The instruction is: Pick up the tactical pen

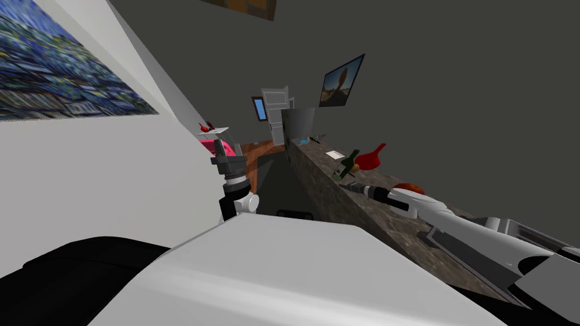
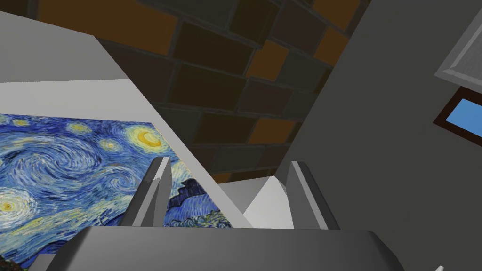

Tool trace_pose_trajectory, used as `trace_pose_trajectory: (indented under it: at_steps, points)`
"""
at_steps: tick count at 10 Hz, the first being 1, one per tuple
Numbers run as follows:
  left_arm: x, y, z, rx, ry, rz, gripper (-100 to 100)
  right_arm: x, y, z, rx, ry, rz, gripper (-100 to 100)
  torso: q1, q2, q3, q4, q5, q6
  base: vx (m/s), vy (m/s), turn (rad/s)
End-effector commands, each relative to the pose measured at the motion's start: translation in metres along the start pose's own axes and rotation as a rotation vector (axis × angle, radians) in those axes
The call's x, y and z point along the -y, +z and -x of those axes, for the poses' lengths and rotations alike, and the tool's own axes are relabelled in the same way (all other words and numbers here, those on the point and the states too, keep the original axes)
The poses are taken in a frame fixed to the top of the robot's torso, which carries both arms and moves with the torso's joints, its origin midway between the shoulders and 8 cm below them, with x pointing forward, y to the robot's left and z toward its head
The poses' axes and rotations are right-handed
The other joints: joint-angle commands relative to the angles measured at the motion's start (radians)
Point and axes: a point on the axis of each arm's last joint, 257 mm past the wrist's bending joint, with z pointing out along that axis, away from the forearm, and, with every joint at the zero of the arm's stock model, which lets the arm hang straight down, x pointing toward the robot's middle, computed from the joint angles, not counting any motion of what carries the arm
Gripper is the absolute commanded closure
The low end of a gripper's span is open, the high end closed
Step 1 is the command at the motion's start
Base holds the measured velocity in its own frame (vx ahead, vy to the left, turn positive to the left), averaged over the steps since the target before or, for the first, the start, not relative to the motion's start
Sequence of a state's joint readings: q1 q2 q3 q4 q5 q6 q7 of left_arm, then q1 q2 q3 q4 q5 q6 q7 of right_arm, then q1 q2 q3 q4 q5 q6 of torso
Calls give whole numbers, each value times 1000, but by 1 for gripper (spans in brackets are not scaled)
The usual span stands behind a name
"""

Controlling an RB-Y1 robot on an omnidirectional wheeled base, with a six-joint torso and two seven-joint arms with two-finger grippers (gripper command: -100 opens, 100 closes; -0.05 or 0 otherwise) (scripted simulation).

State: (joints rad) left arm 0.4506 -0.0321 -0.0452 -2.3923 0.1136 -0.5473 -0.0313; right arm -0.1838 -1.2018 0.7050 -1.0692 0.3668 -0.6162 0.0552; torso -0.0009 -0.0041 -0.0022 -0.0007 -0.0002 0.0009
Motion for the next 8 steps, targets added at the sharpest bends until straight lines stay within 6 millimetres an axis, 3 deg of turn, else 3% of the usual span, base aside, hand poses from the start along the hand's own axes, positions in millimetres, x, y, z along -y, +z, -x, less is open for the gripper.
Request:
trace_pose_trajectory:
  at_steps: [1,2,5,7,8]
  points:
    - [0,0,0,0,0,0,0,20,-9,-6,-28,-12,-38,-100,0,0,0,0,0,0,54,-2,48]
    - [0,0,0,0,0,0,0,42,-24,-14,-69,-42,-77,-100,0,0,0,0,0,0,64,4,100]
    - [0,0,0,0,0,0,0,66,-42,-23,-113,-66,-123,-100,1,0,0,0,0,0,55,4,54]
    - [0,0,0,0,0,0,0,103,-76,-38,-193,-107,-194,-100,0,0,0,0,0,0,79,-2,99]
    - [0,0,0,0,0,0,0,103,-76,-38,-193,-107,-194,-100,0,-2,-1,0,0,0,74,-10,33]
